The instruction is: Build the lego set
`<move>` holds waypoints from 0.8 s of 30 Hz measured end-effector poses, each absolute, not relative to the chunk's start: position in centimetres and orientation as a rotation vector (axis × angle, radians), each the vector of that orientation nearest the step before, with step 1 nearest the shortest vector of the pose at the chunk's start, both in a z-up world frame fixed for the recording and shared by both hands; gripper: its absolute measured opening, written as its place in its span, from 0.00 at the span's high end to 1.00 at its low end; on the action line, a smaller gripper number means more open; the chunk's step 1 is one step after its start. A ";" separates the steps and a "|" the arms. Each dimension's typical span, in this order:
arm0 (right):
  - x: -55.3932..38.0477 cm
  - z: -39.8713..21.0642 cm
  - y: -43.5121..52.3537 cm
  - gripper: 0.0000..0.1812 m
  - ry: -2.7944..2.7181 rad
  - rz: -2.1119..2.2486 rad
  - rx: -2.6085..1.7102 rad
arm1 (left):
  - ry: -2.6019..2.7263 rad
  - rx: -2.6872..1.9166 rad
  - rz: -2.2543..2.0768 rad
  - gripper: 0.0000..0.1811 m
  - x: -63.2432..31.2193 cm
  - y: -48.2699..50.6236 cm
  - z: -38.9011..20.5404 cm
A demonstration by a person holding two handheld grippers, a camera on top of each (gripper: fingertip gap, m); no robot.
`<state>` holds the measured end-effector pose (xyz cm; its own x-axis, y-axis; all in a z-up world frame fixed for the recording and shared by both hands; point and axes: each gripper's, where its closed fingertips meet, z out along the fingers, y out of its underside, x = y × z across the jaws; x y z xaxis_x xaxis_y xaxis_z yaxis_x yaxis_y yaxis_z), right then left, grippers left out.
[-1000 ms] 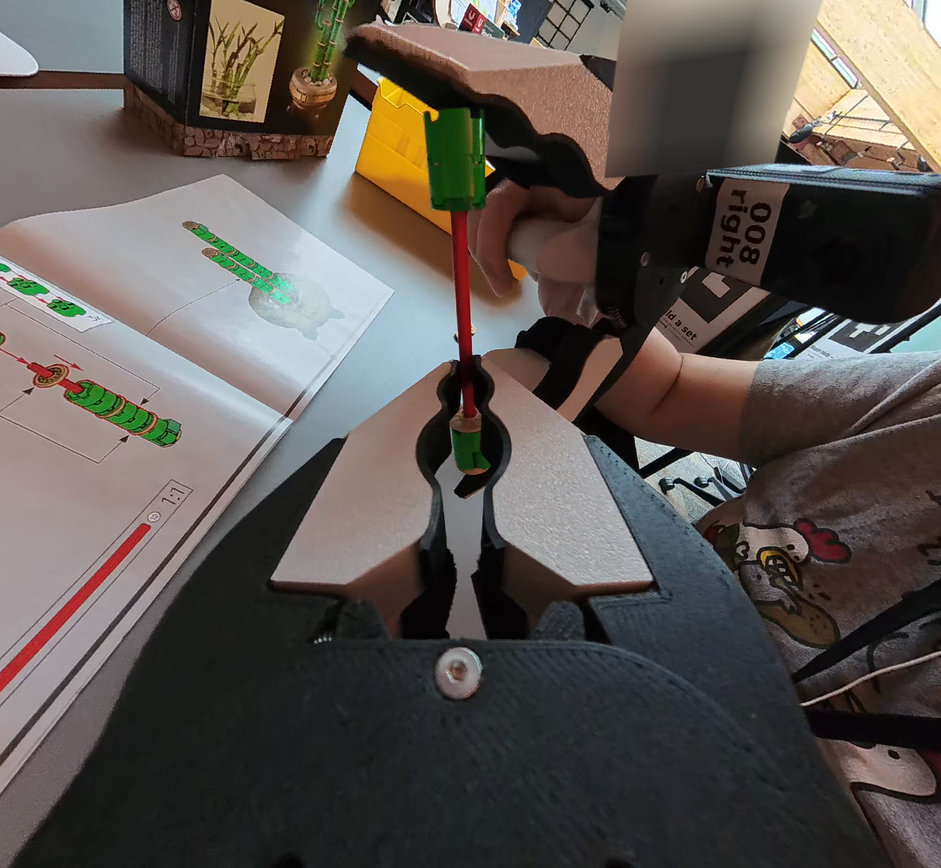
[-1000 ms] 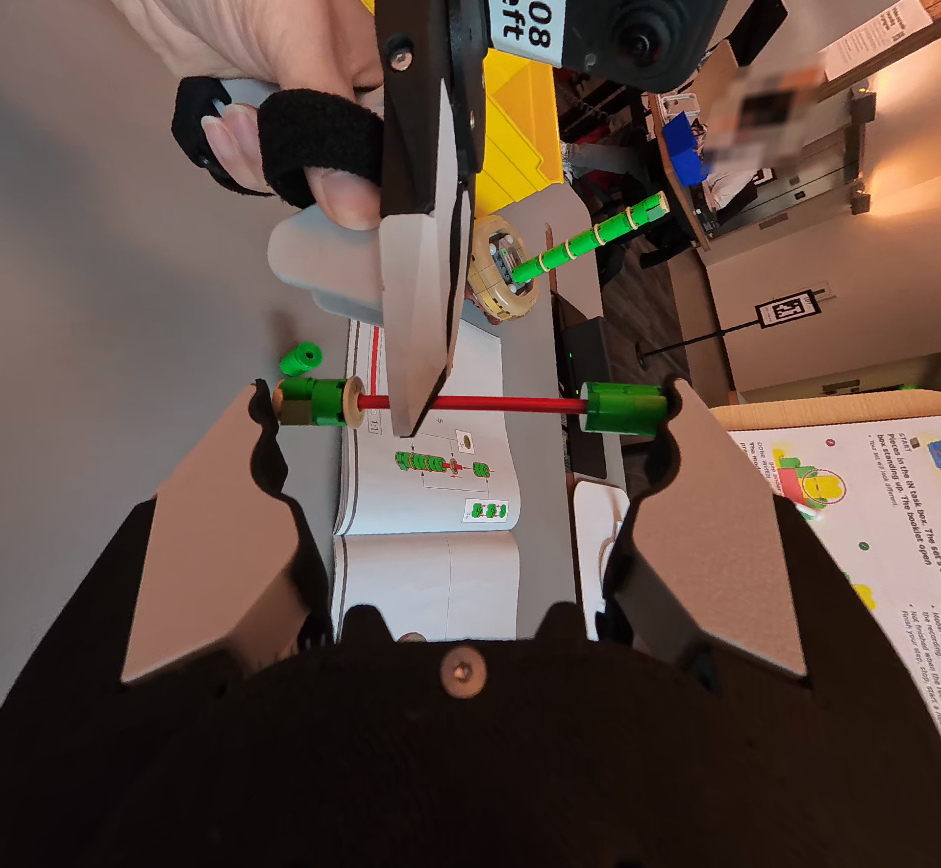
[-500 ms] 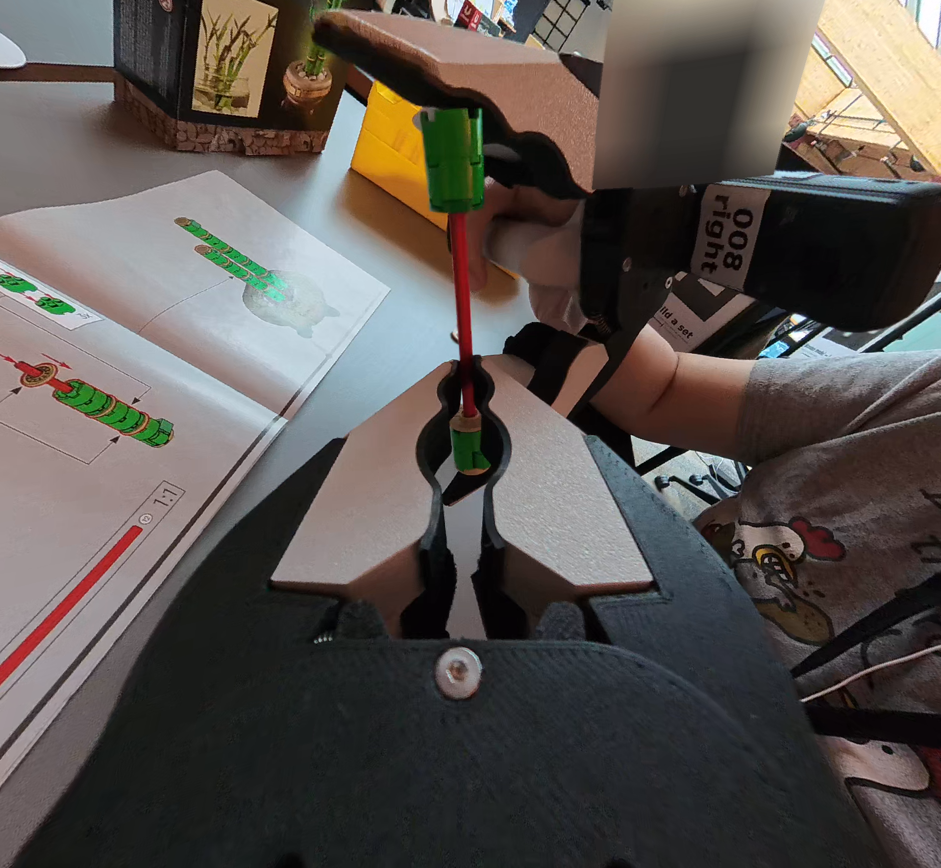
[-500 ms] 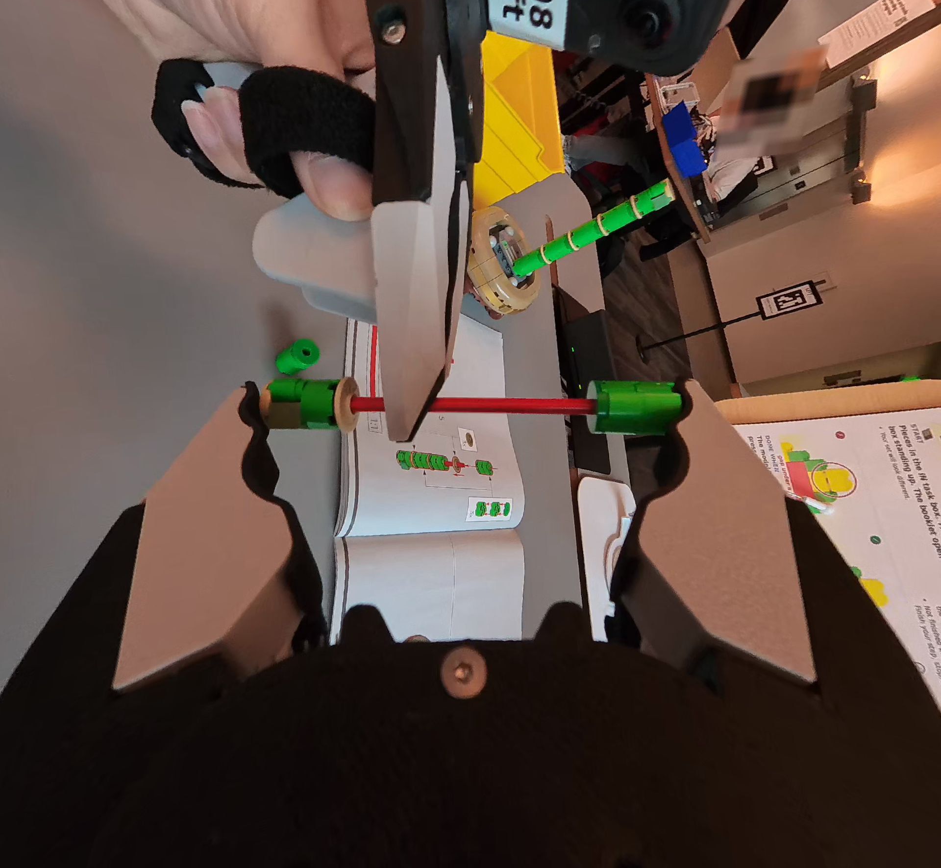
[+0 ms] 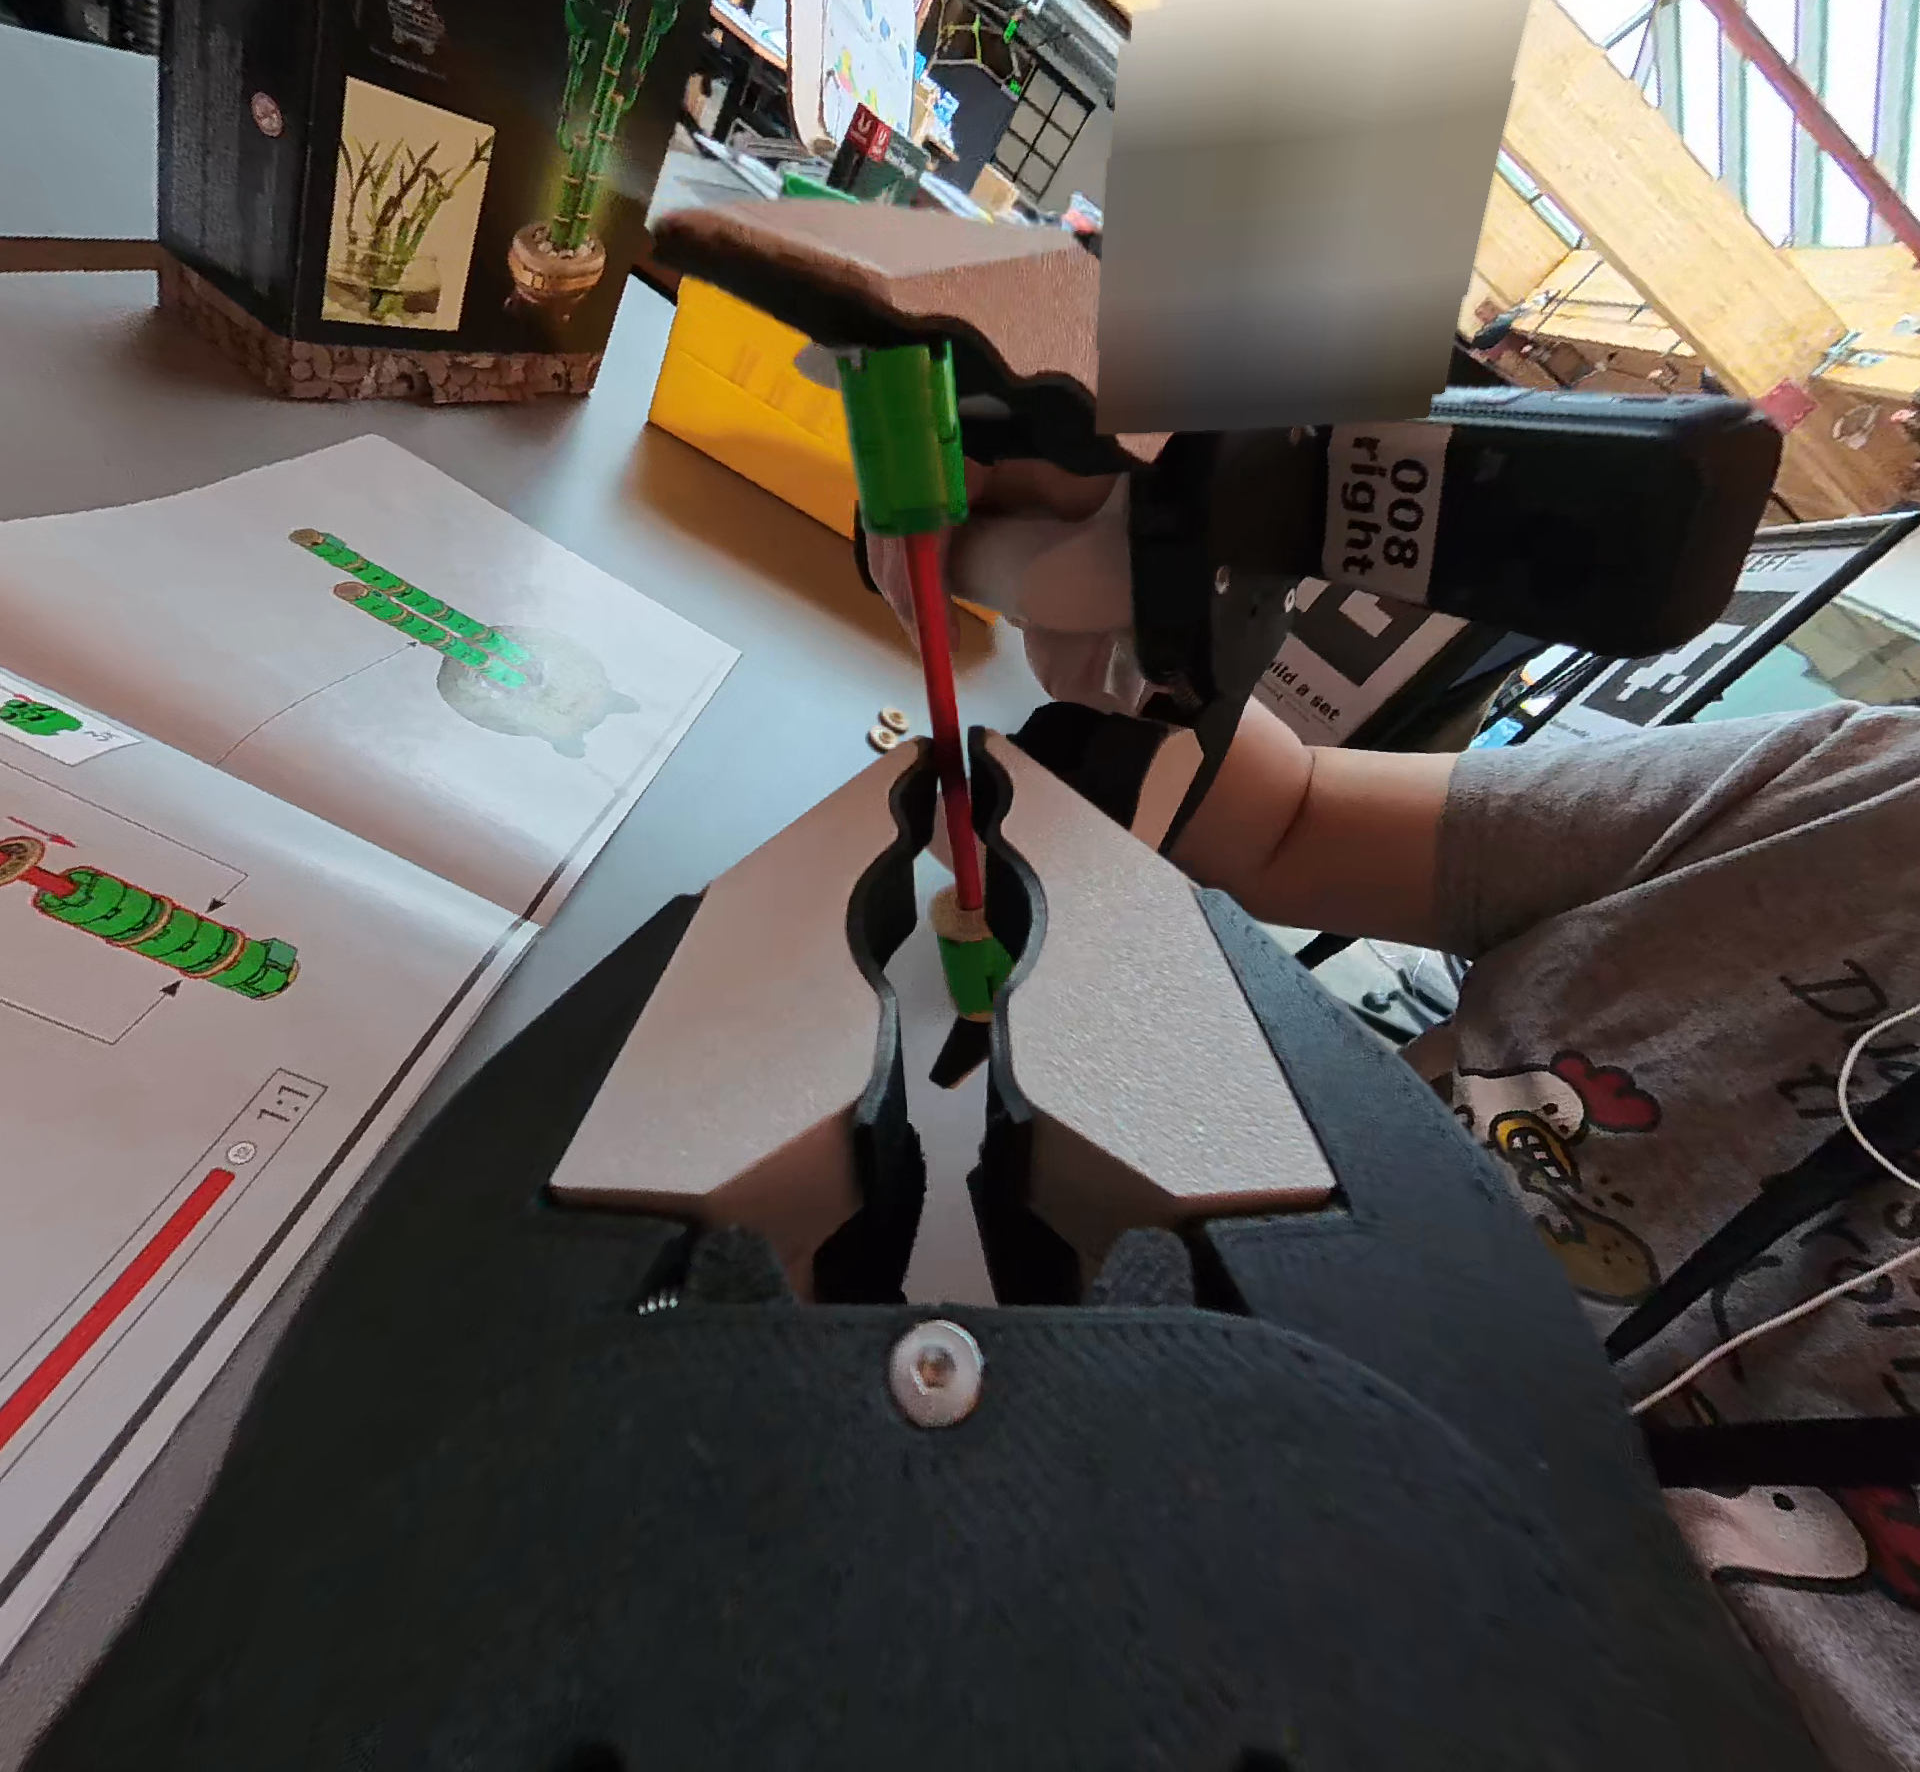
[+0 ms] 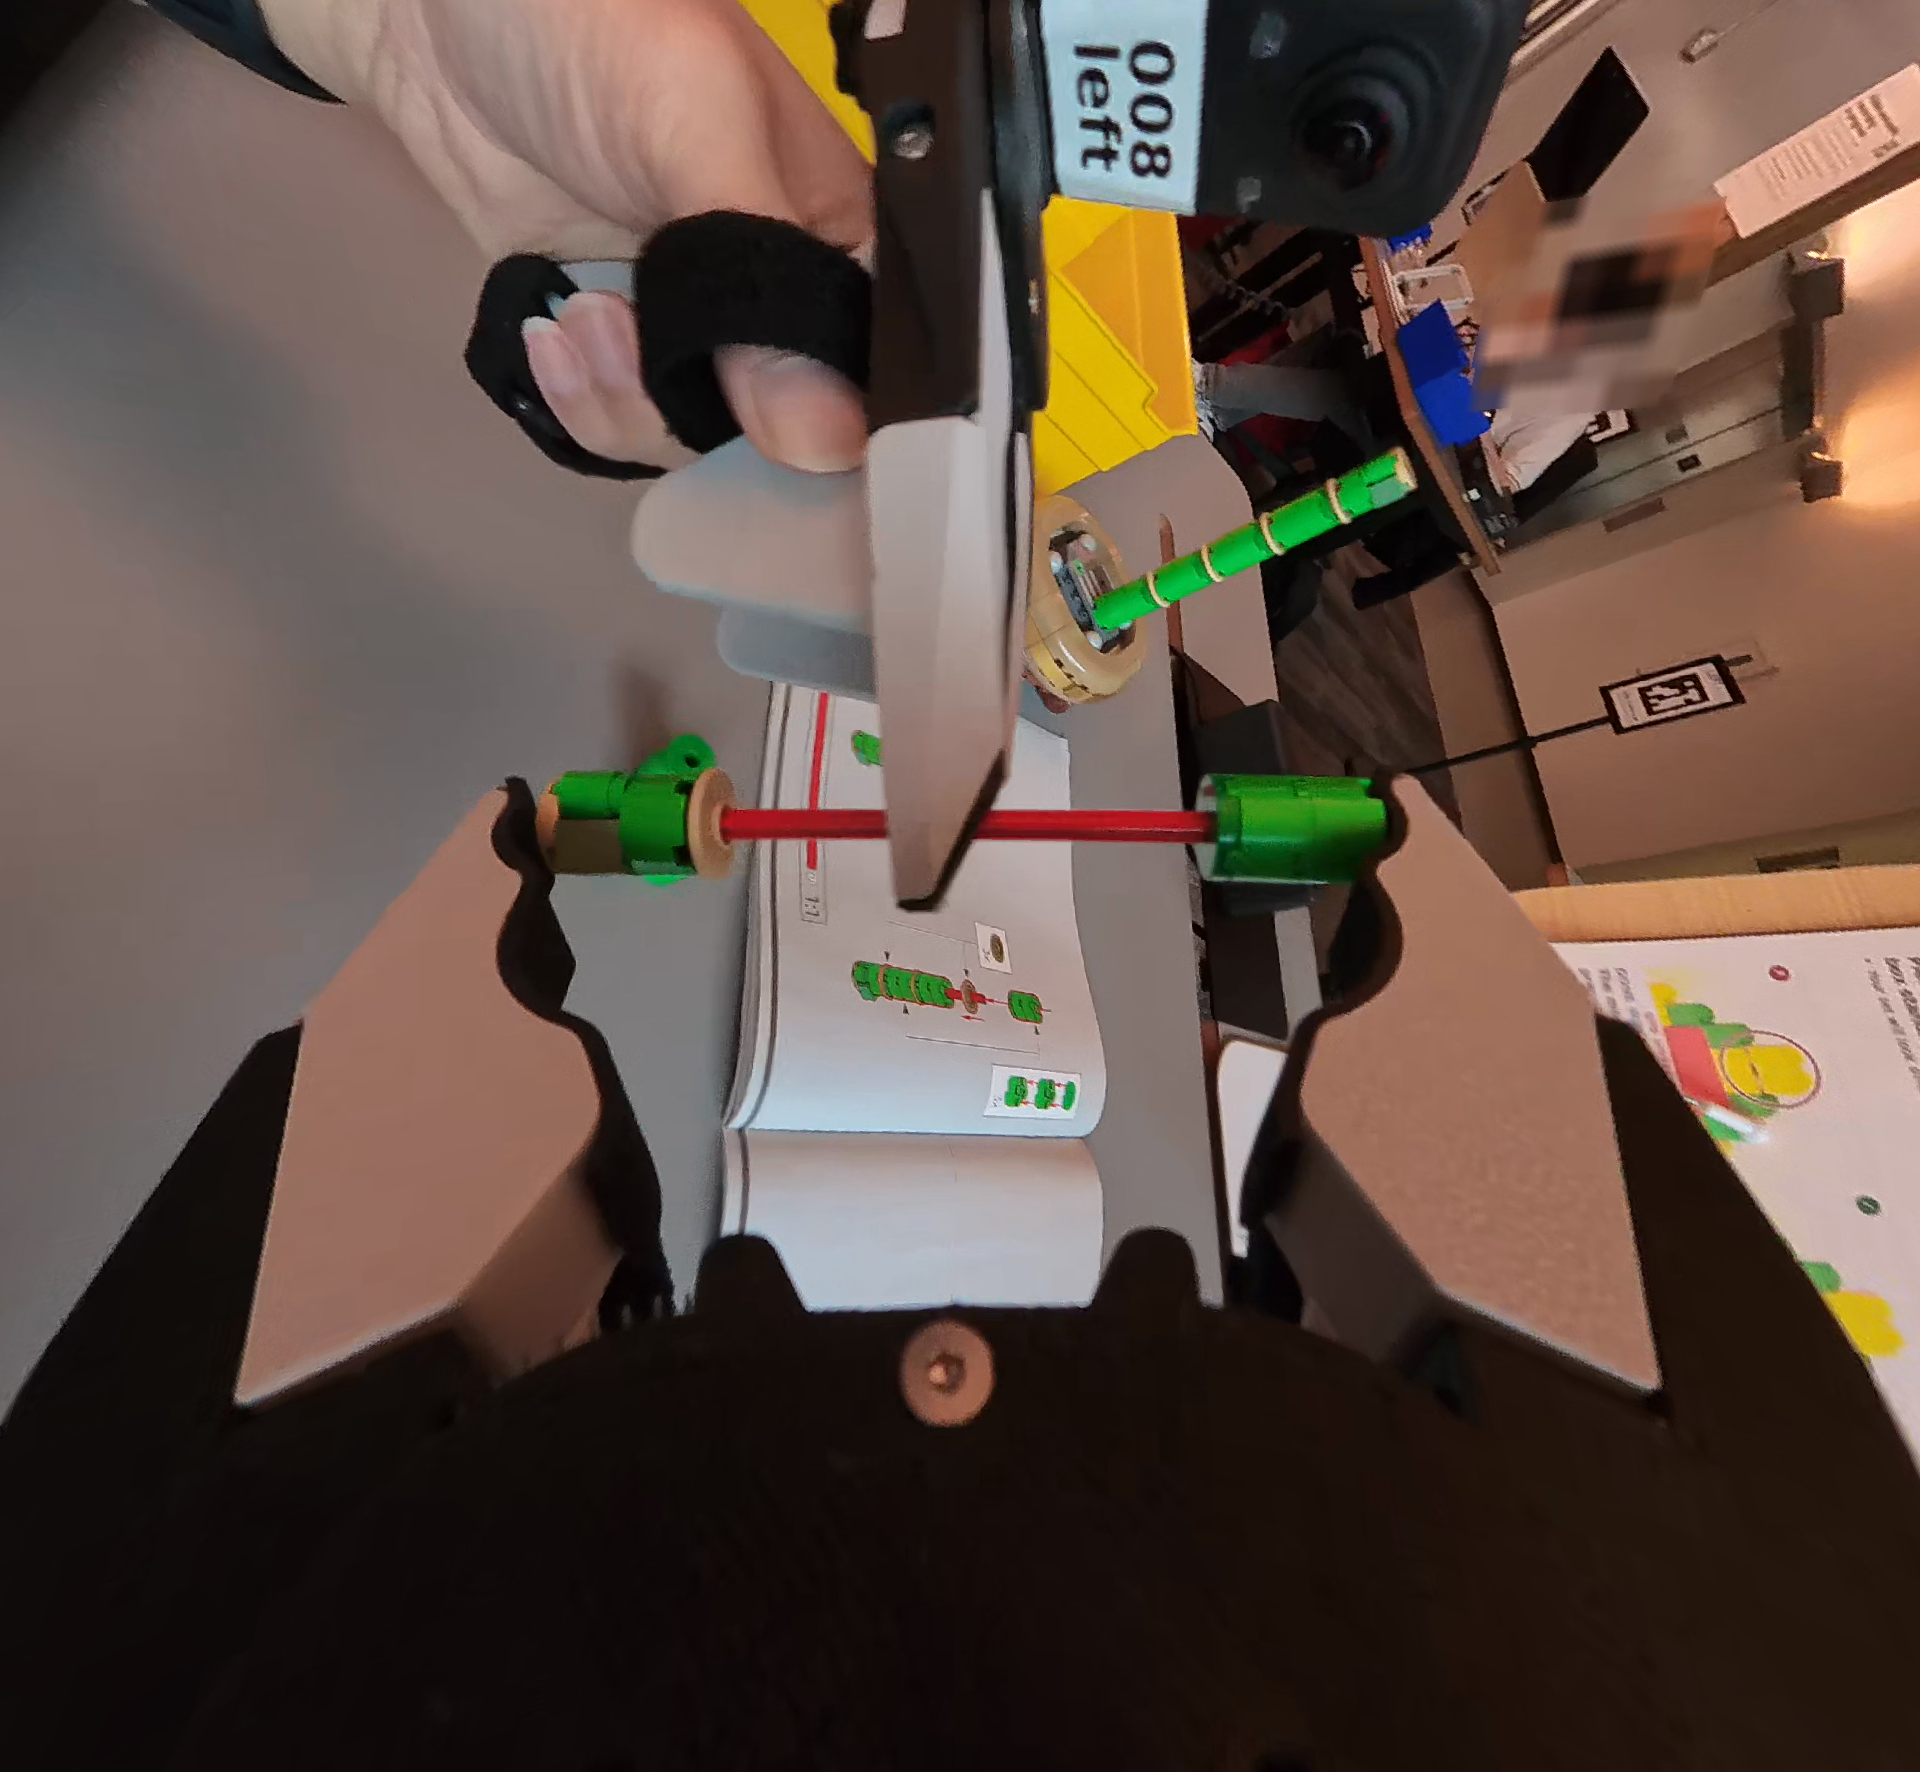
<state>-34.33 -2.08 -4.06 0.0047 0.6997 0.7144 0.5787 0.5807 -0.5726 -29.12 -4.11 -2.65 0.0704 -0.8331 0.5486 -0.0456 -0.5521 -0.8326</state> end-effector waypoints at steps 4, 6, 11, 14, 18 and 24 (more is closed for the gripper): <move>-34.6 -3.9 -2.2 0.18 -1.653 0.155 -1.075 | 0.854 -1.712 -1.583 0.99 -29.3 -4.1 -2.4; -34.8 -3.5 -2.3 0.16 -1.630 0.169 -1.064 | 0.826 -1.702 -1.617 0.99 -29.3 -4.1 -2.1; -34.8 -3.8 -2.3 0.16 -1.639 0.164 -1.079 | 0.834 -1.725 -1.612 0.99 -29.2 -4.2 -2.4; -34.9 -3.7 -2.5 0.16 -1.642 0.176 -1.078 | 0.842 -1.723 -1.616 0.99 -29.3 -4.4 -2.3; -34.7 -3.9 -2.7 0.17 -1.668 0.173 -1.066 | 0.855 -1.735 -1.605 0.99 -29.1 -4.4 -2.5; -34.5 -4.3 -2.7 0.18 -1.694 0.162 -1.071 | 0.855 -1.748 -1.599 0.99 -29.0 -4.4 -2.8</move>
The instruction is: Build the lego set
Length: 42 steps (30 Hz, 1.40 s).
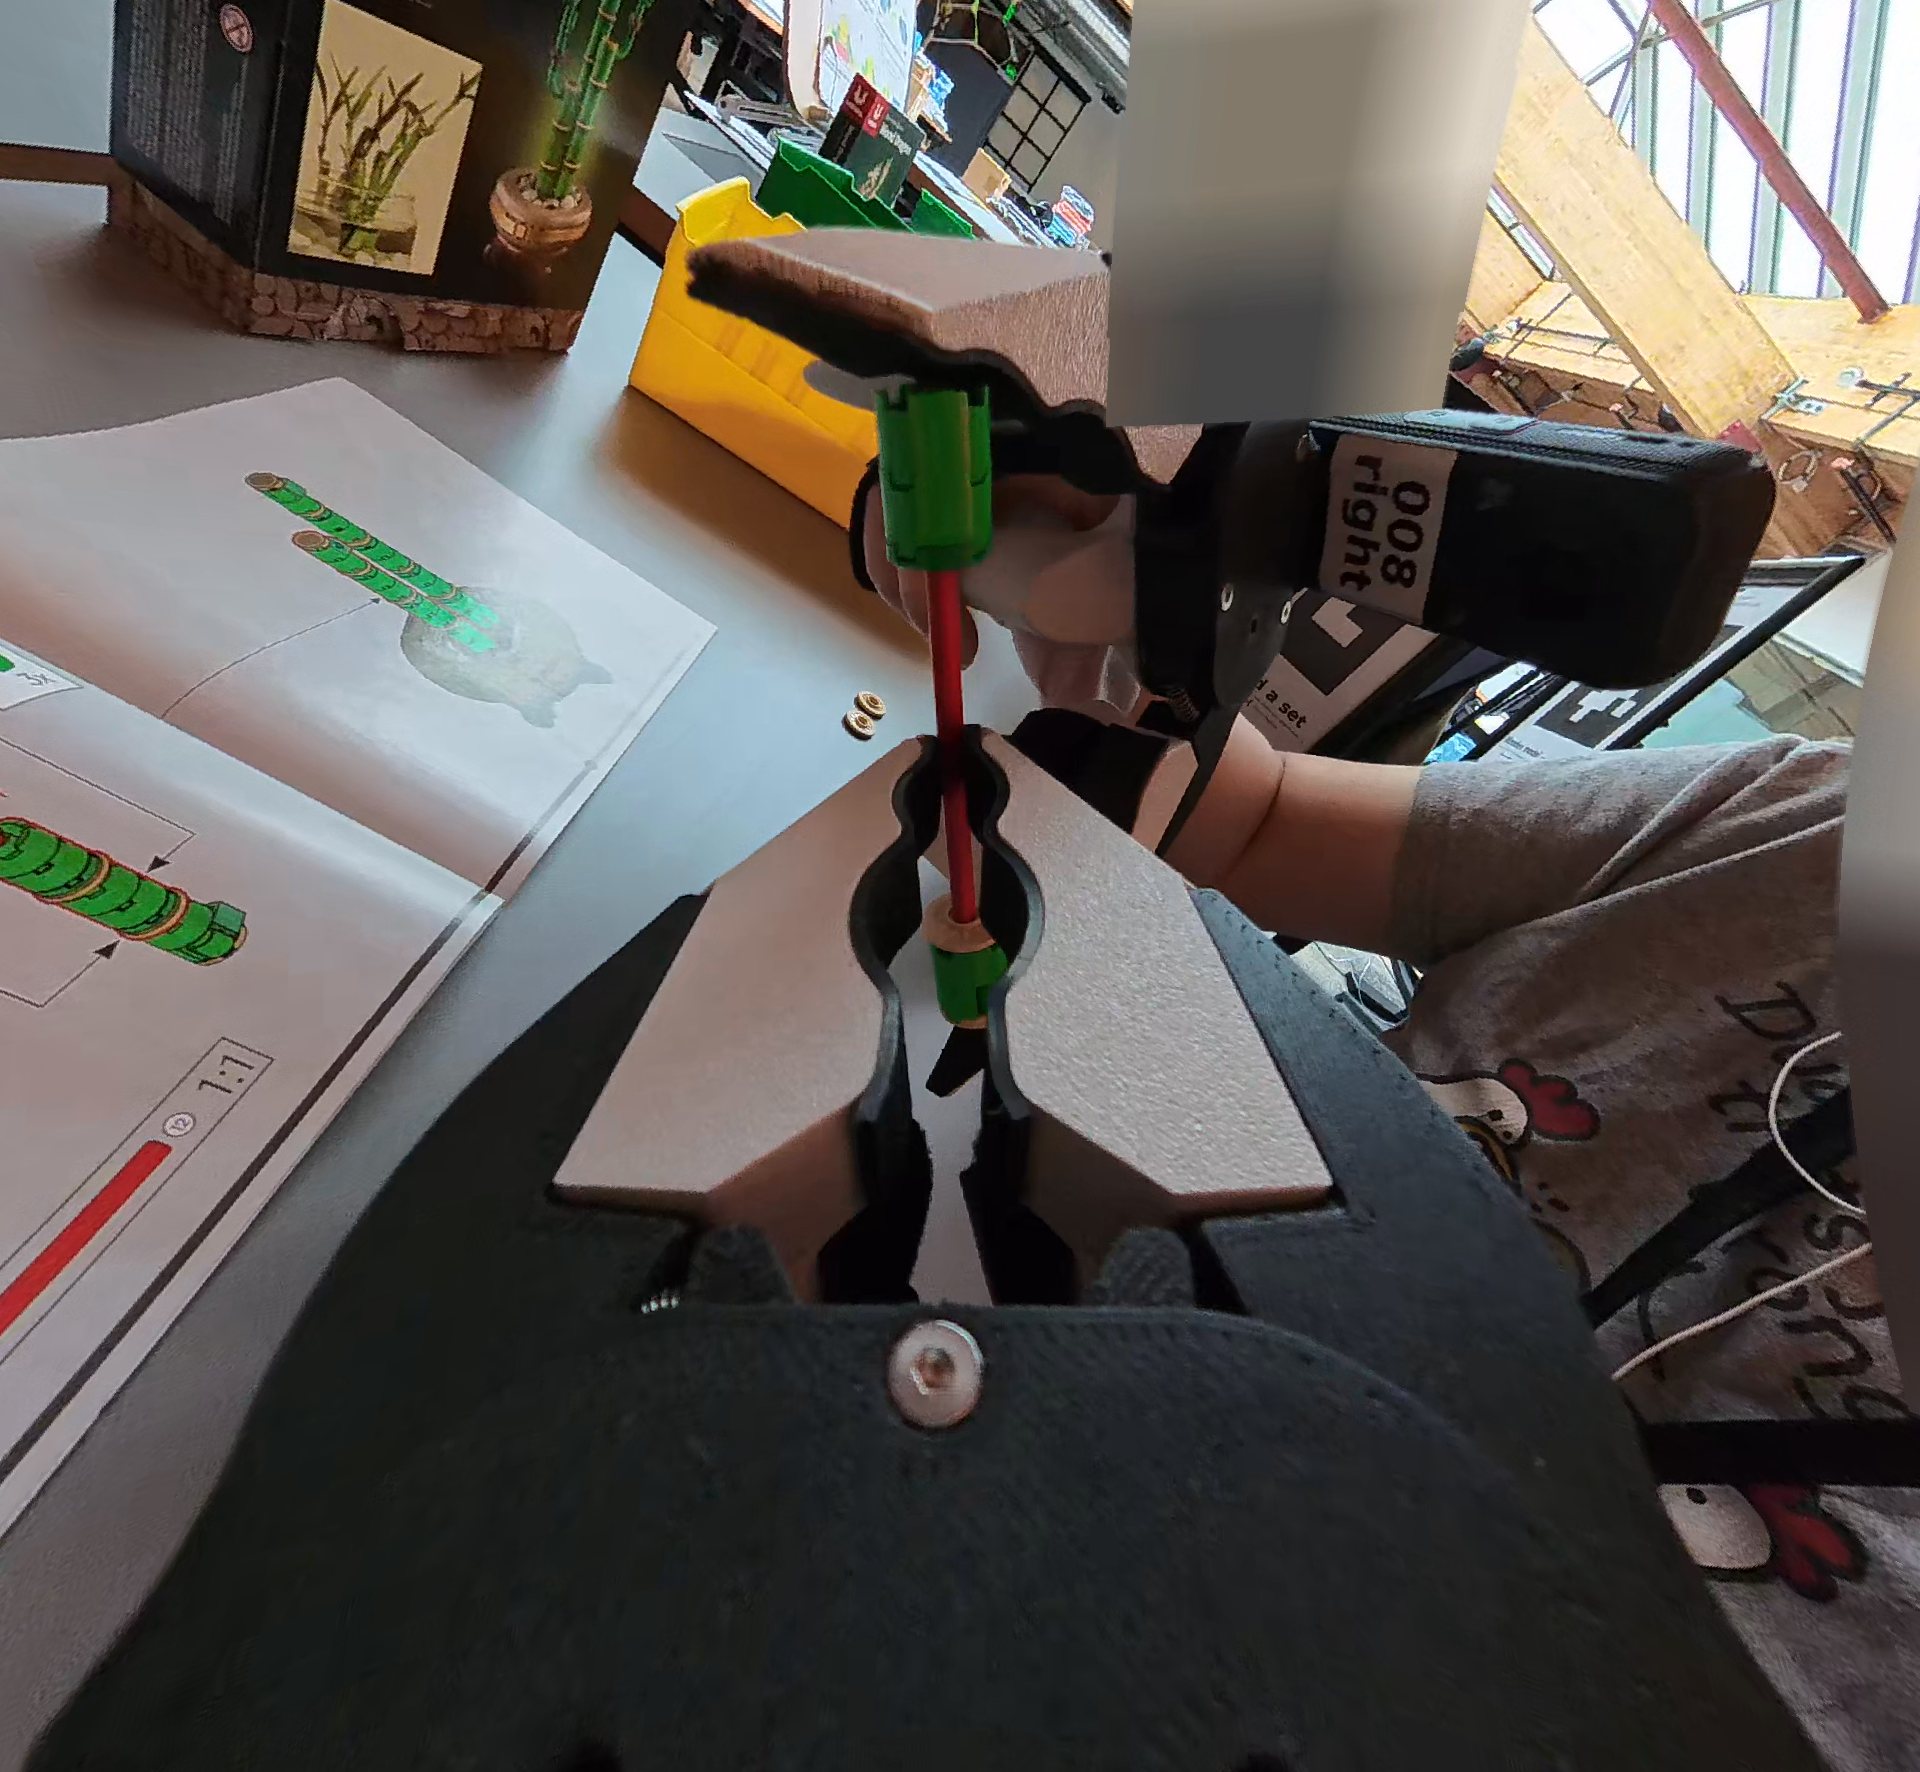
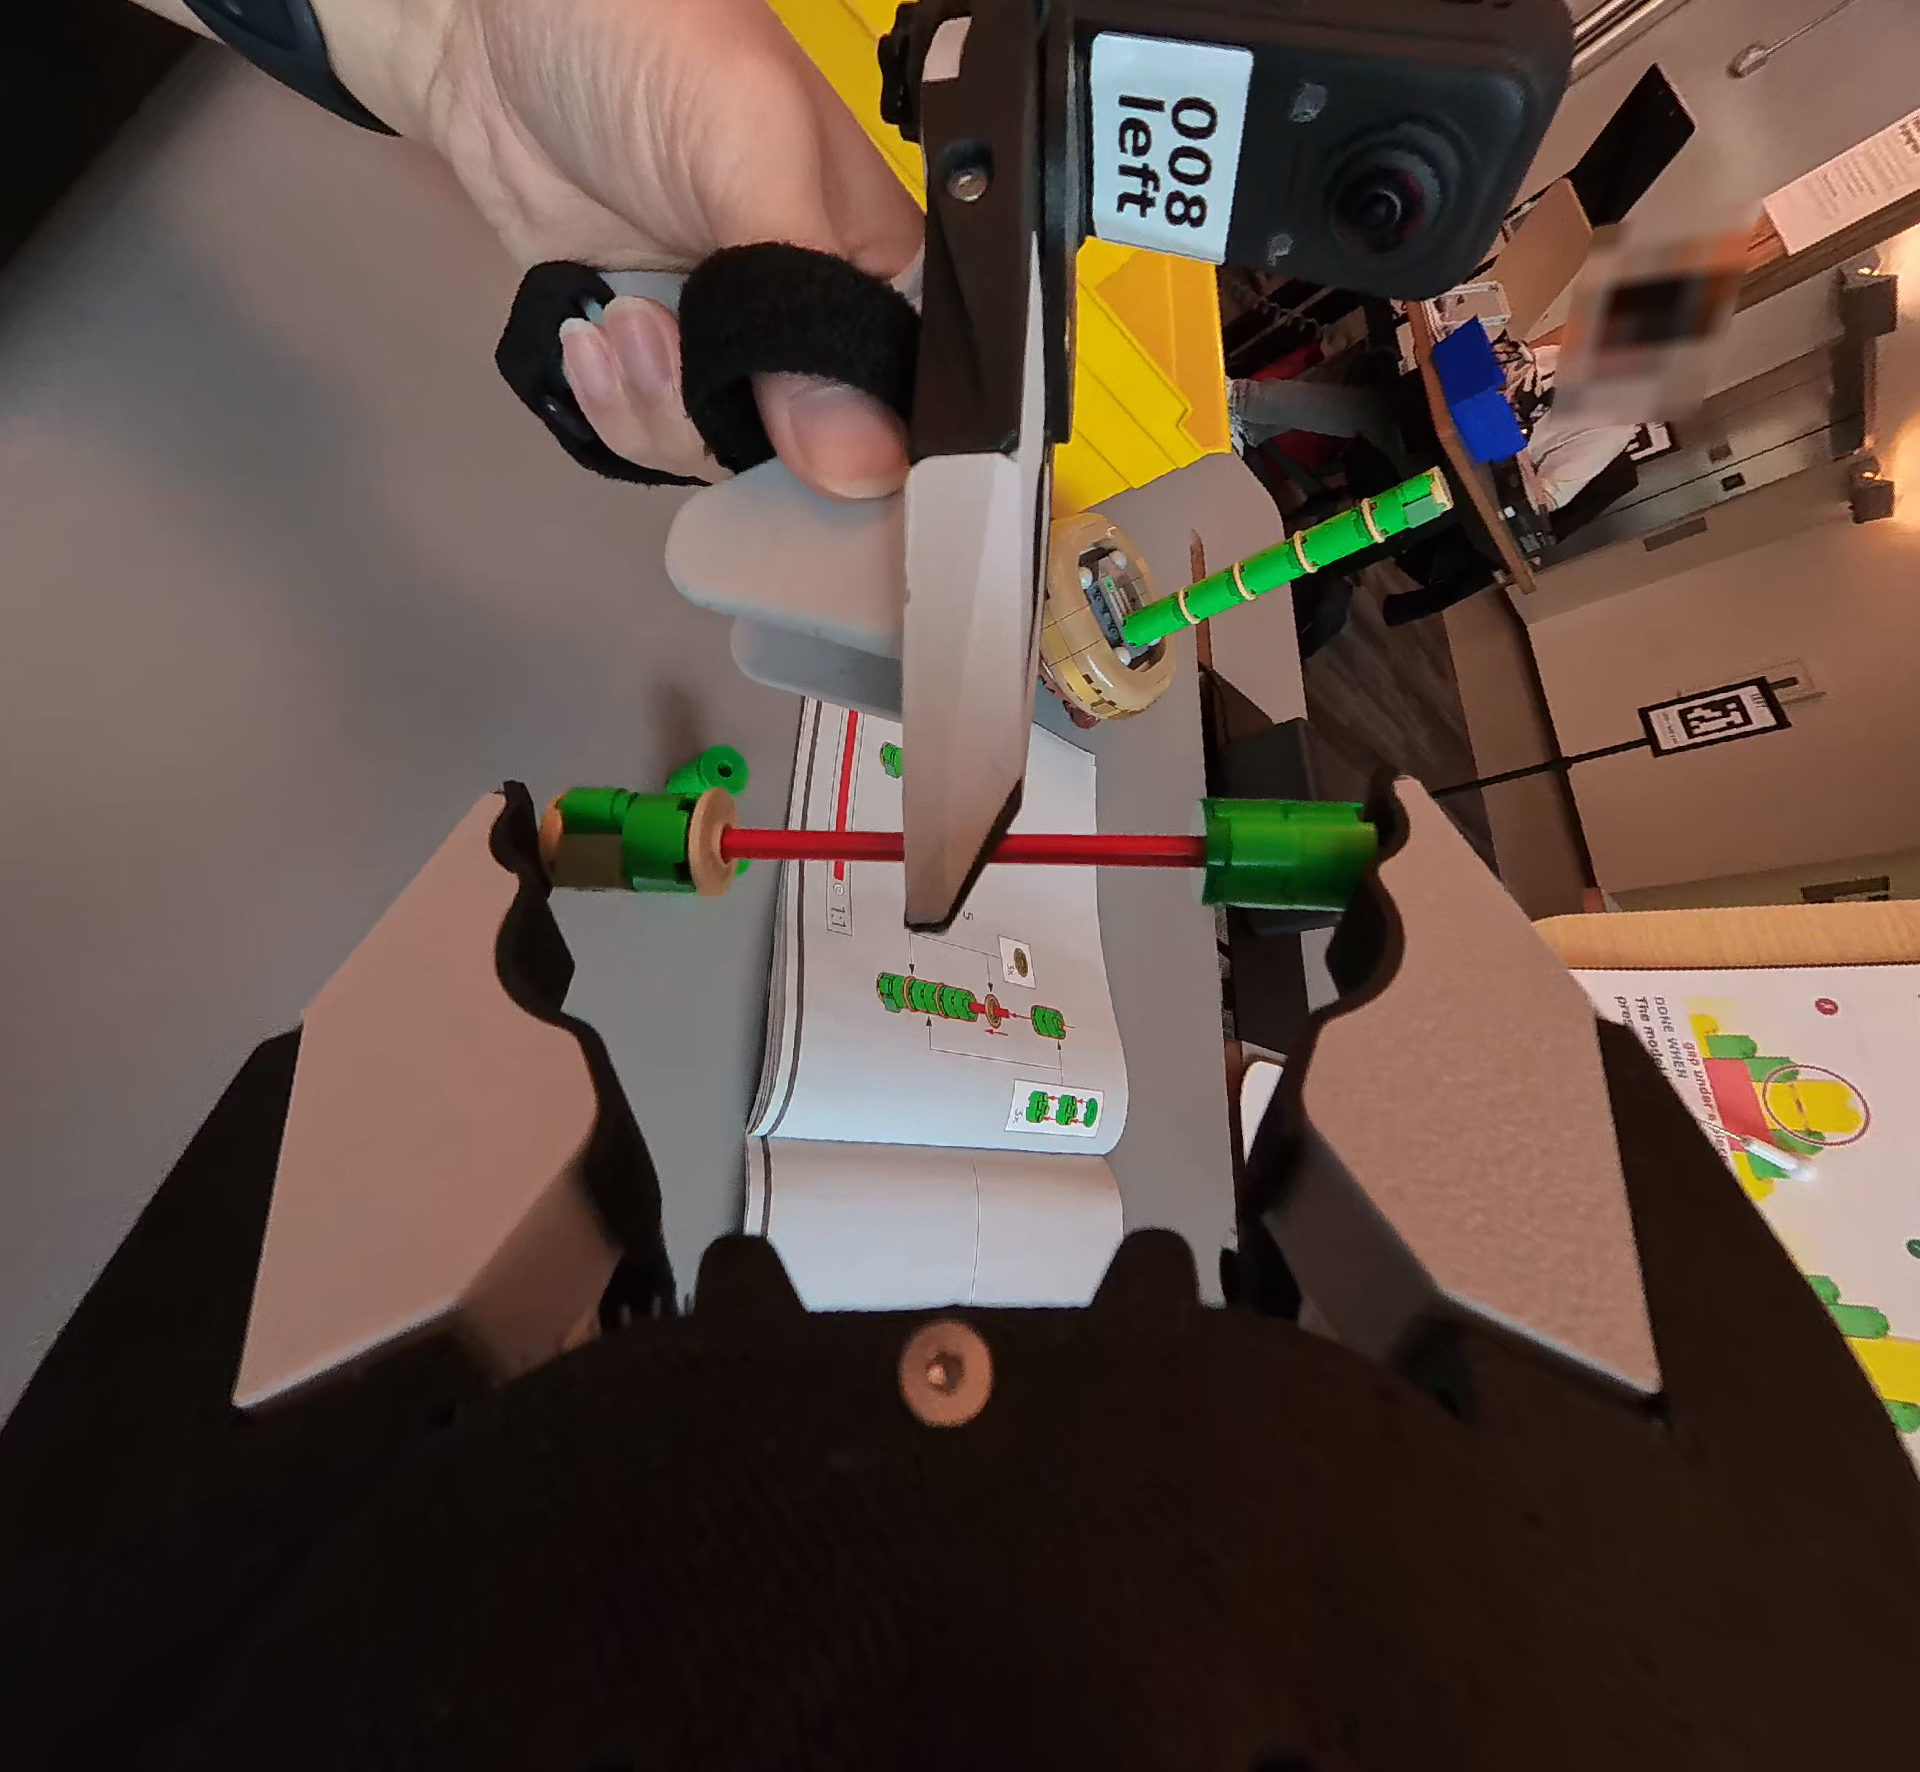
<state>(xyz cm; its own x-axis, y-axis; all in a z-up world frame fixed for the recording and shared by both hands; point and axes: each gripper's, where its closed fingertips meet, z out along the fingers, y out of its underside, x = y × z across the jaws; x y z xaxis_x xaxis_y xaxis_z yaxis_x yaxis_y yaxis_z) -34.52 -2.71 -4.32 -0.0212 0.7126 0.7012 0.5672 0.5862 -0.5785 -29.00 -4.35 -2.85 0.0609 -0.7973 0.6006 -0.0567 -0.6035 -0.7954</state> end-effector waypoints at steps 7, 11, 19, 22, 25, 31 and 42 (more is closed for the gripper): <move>-34.7 -4.3 -2.6 0.17 -1.672 0.178 -1.078 | 0.847 -1.751 -1.599 0.99 -29.1 -4.3 -2.8; -34.5 -3.7 -2.8 0.19 -1.670 0.184 -1.066 | 0.830 -1.730 -1.612 0.99 -29.2 -4.2 -2.3; -34.6 -4.2 -2.8 0.20 -1.682 0.198 -1.095 | 0.836 -1.737 -1.612 0.99 -29.2 -4.3 -2.5; -34.7 -4.2 -2.7 0.20 -1.676 0.175 -1.077 | 0.832 -1.742 -1.604 0.99 -29.3 -4.2 -2.5; -34.6 -3.9 -2.8 0.21 -1.676 0.178 -1.064 | 0.829 -1.734 -1.607 0.99 -29.4 -4.2 -2.3; -34.5 -4.1 -2.8 0.22 -1.693 0.158 -1.061 | 0.832 -1.740 -1.600 0.99 -29.4 -4.2 -2.5; -34.8 -3.7 -3.0 0.22 -1.670 0.156 -1.022 | 0.849 -1.725 -1.572 0.99 -29.4 -4.3 -2.2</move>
